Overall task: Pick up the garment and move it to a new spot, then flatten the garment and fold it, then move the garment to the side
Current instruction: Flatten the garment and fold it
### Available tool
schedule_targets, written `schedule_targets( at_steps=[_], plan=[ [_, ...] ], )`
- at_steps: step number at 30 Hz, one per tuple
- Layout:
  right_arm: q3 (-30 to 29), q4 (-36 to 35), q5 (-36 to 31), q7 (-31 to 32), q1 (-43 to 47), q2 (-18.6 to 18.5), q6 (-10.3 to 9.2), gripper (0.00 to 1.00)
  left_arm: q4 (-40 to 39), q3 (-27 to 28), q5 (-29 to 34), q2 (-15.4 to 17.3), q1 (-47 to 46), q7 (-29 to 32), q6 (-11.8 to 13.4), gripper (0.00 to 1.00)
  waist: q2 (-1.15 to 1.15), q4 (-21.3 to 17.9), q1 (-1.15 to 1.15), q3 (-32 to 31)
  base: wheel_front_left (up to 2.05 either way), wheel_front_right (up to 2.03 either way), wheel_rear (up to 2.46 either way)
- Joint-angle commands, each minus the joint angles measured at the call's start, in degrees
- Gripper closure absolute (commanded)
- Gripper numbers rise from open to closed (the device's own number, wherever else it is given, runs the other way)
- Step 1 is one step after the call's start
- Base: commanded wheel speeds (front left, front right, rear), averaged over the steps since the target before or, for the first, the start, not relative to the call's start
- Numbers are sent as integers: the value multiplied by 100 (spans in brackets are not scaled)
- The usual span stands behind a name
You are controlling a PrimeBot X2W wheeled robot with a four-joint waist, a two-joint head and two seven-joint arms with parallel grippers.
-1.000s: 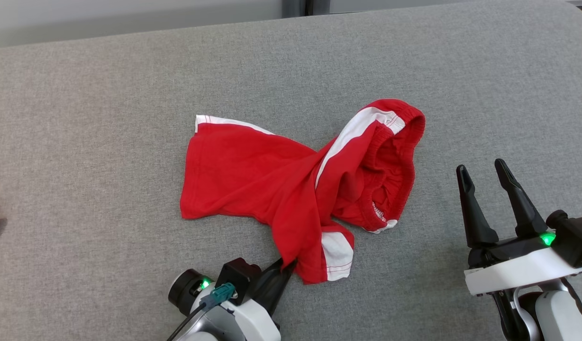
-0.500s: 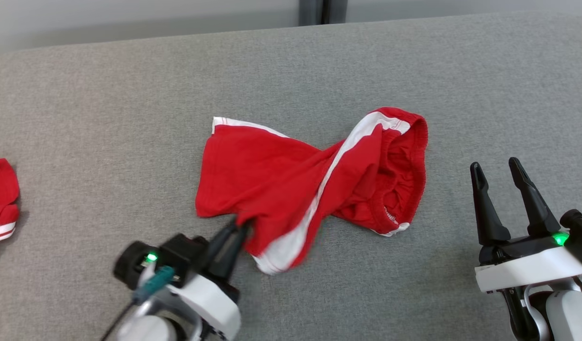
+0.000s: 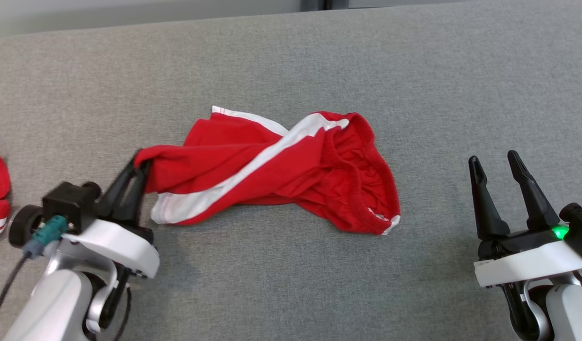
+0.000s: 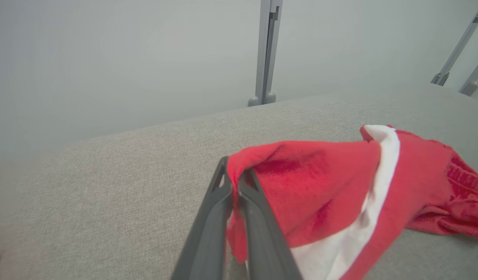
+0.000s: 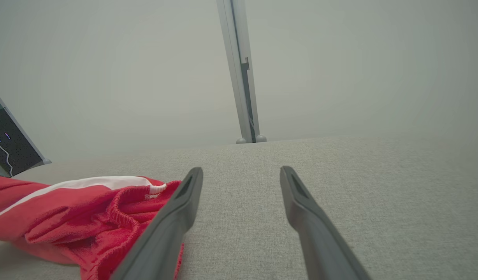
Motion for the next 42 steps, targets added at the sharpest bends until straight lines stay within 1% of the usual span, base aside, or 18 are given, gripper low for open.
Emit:
schedule_targets(
  at_steps=[1, 3, 4, 5, 8, 10, 14, 17, 21, 26, 32, 38, 42],
  plan=[
    [9, -14, 7, 17, -57, -33, 3, 0, 246, 100, -96, 44, -190, -64, -15, 100, 0, -70, 0, 54, 0, 0, 0],
    [25, -3, 14, -4, -70, -21, 3, 0, 509, 158, -181, 6, -290, -122, -62, 100, 0, -115, 0, 91, 0, 0, 0],
    [40, 2, 17, -14, -84, -14, 3, 0, 656, 183, -199, -8, -339, -154, -58, 56, 0, -138, 0, 105, 0, 0, 0],
    [49, 10, 18, -23, -94, -9, 3, 0, 781, 195, -223, -43, -382, -209, -63, 0, 0, -151, 0, 114, 0, 0, 0],
    [44, 36, 14, -38, -107, -4, 3, 0, 993, 197, -243, -126, -420, -319, -54, 0, 0, -167, 0, 122, 0, 0, 0],
    [28, 59, 6, -50, -107, 3, 3, 0, 1119, 238, -238, -190, -443, -493, 31, 0, 0, -167, 0, 108, 0, 0, 0],
    [-12, 119, -50, -48, -50, 4, 3, 0, 1254, 386, -337, -430, -303, -909, 199, 0, 0, -127, 0, -2, 0, 0, 0],
    [-45, 143, -72, -52, 6, 21, 3, 0, 1182, 504, -336, -539, -158, -1162, 338, 0, 0, -76, 0, -123, 0, 0, 0],
    [-90, 130, -131, -43, 64, -3, 3, 0, 917, 637, -213, -652, 26, -1323, 493, 0, 0, 13, 0, -290, 0, 0, 0],
    [-84, 129, -216, 33, 195, 18, 3, 0, 580, 614, 116, -603, 340, -1371, 650, 0, 0, 84, 0, -487, 0, 0, 0],
    [-149, 148, -283, 97, 338, 43, 3, 0, 361, 555, 283, -573, 851, -1361, 821, 0, 0, 141, 0, -689, 0, 0, 0],
    [-247, 108, -372, 165, 470, 64, 3, 0, 347, 451, 288, -566, 1062, -1262, 861, 0, 0, 188, 0, -784, 0, 0, 0],
    [-279, 41, -416, 218, 523, 67, 3, 0, 377, 427, 250, -565, 1053, -1260, 836, 0, 0, 201, 0, -789, 0, 0, 0]
  ],
)
